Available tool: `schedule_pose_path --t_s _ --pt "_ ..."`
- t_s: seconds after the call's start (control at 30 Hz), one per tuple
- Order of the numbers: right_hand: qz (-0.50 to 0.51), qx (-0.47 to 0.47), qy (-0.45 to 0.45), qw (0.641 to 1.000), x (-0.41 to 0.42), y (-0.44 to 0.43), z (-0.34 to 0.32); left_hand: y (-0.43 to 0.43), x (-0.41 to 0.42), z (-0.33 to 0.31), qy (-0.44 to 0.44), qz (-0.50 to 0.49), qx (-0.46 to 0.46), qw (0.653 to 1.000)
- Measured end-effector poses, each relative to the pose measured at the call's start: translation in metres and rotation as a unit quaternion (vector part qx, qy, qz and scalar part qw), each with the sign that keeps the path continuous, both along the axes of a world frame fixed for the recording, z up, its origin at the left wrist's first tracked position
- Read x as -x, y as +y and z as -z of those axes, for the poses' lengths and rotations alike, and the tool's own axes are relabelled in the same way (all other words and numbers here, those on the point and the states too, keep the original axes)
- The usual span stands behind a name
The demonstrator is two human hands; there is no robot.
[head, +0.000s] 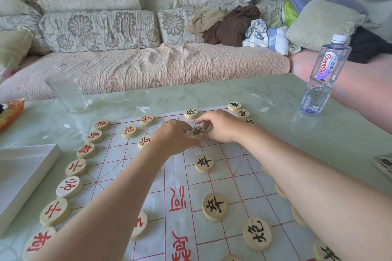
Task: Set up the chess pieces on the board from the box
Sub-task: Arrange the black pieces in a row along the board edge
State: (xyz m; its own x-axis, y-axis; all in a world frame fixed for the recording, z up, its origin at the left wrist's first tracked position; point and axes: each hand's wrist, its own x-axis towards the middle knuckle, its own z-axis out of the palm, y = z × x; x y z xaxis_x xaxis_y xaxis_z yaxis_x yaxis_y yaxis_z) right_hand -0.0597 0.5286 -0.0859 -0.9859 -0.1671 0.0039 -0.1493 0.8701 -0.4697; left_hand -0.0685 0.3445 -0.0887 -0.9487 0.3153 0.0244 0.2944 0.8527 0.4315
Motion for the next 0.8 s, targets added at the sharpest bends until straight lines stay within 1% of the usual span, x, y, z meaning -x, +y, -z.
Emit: schedule_pose_path --t_s 0.2,0.37,0.53,0.8 --pt "0.008 0.015 -0.037 0.999 -0.005 -0.002 -0.005 -0.002 -0.001 -0.002 -0.025 0.038 0.000 0.999" --pt "0.013 0.012 -0.057 0.998 -0.010 -0.003 -0.011 0.002 0.002 0.002 -0.047 0.034 0.039 0.998" --pt "0.015 0.010 -0.055 0.998 -0.009 -0.007 -0.010 0.002 0.006 0.005 -0.024 0.021 -0.021 0.999" --pt "0.014 0.016 -0.054 0.998 -0.008 -0.009 -0.010 0.002 0.007 0.007 -0.026 0.028 -0.042 0.998"
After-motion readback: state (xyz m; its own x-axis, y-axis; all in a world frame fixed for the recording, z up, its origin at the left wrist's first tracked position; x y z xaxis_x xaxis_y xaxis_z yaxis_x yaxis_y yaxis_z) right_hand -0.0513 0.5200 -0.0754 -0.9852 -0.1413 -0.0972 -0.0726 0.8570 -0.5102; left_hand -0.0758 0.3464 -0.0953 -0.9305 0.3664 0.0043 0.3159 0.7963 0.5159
